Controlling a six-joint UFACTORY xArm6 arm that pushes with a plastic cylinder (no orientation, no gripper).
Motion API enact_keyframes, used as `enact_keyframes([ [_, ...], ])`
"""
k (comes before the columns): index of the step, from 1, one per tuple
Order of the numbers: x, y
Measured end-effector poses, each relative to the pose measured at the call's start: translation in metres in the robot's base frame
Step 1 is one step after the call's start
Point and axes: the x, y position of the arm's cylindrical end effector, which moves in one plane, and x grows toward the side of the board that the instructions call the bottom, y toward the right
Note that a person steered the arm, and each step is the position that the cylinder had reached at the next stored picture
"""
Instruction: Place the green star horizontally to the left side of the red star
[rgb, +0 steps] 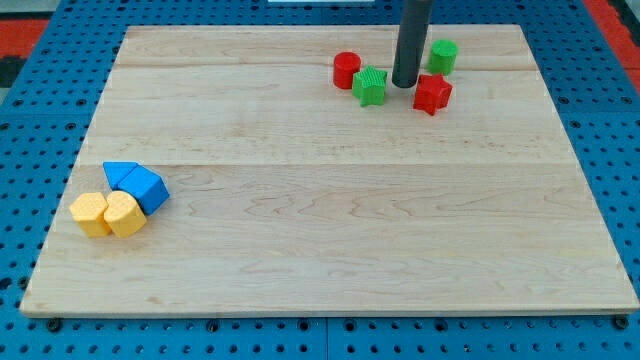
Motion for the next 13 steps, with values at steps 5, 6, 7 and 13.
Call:
enact_keyframes([
  [5, 0.036, -0.025],
  [6, -0.004, 0.000],
  [7, -0.012, -0.029],
  [13, 0.003, -0.094],
])
